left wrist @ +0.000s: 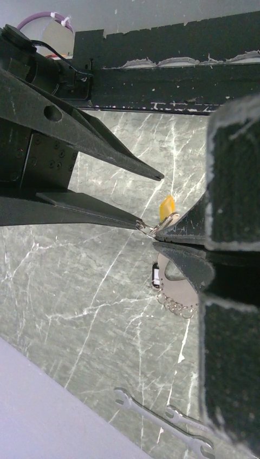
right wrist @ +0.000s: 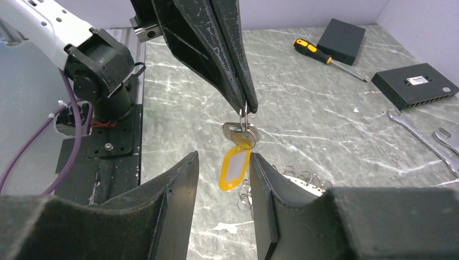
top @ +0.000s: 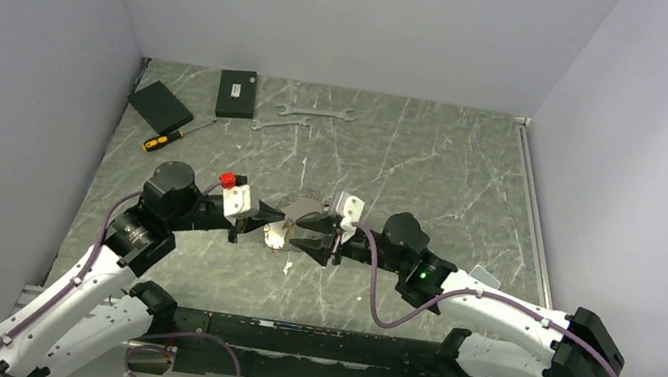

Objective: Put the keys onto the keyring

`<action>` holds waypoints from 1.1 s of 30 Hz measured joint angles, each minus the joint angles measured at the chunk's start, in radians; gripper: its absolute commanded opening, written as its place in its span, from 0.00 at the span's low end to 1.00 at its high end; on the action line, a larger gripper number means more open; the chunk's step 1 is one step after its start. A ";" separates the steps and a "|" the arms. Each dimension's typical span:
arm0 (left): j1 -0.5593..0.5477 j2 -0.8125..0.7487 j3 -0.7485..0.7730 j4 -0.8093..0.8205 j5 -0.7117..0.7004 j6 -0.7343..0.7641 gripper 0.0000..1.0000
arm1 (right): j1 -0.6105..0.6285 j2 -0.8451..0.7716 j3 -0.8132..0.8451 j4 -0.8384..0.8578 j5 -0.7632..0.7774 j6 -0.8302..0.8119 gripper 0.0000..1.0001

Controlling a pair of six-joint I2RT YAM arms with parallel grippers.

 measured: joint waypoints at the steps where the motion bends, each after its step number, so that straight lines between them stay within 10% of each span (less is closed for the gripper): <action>1: 0.000 -0.002 0.000 0.001 0.001 0.004 0.00 | 0.002 0.000 0.000 0.000 0.004 -0.003 0.41; 14: 0.000 -0.029 -0.025 0.011 -0.062 -0.076 0.00 | 0.005 -0.002 0.003 0.018 0.135 -0.008 0.36; 23: -0.001 -0.027 0.002 -0.106 -0.467 -0.248 0.00 | 0.004 0.120 0.137 -0.079 0.491 0.151 0.37; 33: -0.001 0.061 0.082 -0.222 -0.622 -0.310 0.00 | 0.004 0.206 0.216 -0.177 0.392 0.161 0.38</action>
